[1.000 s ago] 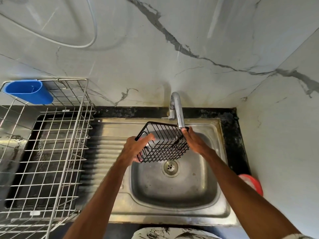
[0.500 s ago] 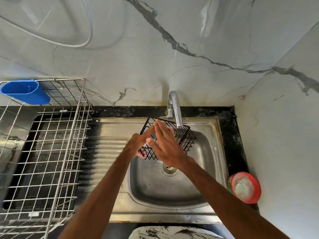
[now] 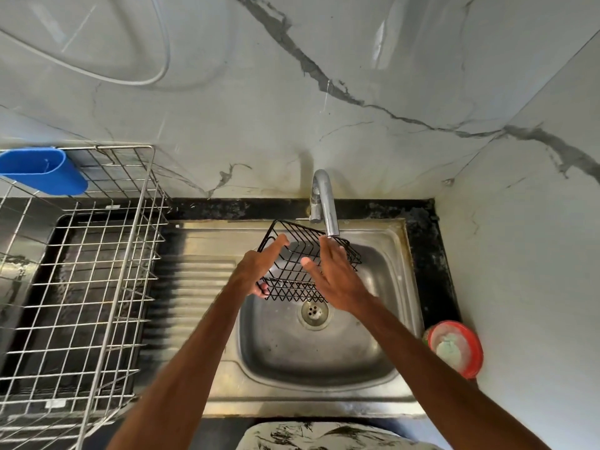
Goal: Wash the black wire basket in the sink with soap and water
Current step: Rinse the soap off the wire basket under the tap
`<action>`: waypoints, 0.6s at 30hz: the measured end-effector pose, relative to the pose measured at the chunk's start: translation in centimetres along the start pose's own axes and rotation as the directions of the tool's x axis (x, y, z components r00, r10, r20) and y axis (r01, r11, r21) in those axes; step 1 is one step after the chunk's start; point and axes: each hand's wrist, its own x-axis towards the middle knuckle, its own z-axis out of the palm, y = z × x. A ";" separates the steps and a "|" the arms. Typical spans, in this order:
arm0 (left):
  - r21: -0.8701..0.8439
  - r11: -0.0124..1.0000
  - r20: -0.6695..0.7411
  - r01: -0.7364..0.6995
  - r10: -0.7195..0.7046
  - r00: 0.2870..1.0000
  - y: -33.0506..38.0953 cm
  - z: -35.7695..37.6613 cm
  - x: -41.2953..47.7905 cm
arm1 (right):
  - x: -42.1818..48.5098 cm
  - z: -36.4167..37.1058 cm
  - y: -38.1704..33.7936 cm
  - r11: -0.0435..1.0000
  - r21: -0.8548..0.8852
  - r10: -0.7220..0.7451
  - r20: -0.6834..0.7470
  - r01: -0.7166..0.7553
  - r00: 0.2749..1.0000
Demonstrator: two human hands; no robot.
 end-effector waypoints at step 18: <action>-0.026 0.997 -0.076 -0.070 0.068 0.995 -1.5 -3.0 -2.5 | 1.4 -1.1 3.9 0.989 0.074 0.125 0.035 -0.128 0.991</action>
